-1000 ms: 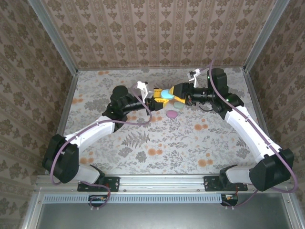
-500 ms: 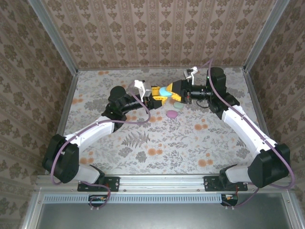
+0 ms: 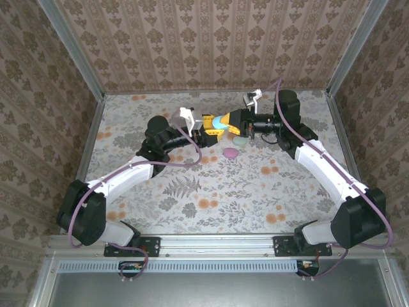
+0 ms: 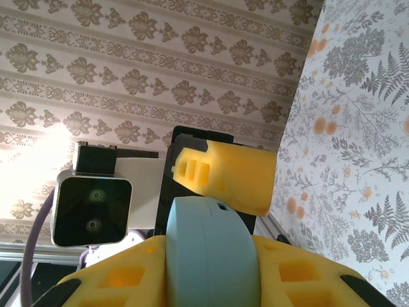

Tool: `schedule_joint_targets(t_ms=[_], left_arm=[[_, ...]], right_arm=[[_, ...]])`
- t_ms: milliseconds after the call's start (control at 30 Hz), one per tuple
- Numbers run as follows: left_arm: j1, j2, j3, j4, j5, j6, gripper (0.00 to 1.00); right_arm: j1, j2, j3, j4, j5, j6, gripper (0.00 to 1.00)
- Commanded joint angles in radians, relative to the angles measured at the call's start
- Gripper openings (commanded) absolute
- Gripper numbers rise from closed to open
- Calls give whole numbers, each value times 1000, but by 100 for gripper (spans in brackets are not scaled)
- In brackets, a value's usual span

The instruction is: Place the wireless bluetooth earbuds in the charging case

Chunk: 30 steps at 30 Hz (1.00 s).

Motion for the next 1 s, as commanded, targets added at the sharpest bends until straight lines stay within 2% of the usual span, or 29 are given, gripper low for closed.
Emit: schedule_joint_targets(t_ms=[0,133,333,567,700,800,967], left_arm=[[10,-26,-23,15,-39,-6,50],[11,-41,-43,-11,-84,15,70],[17,-80,-84,-19,-184,41,85],[23,-132,-138,-18,-290,67,88],[25,-162,-166,-18,-372,75,89],[28,-174,-177,-18,-406,79,89],[30,-173,-177,-21,-407,76,89]], right_arm=[[3,-15,-4,10,35,-37,24],[2,-37,-19,26,100,-49,23],[1,-91,-97,30,261,-87,21],[-15,-155,-216,-81,464,-155,22],[-15,-125,-300,-153,543,-207,22],[-15,-50,-346,-183,537,-214,21],[-7,122,-399,-93,459,-193,22]])
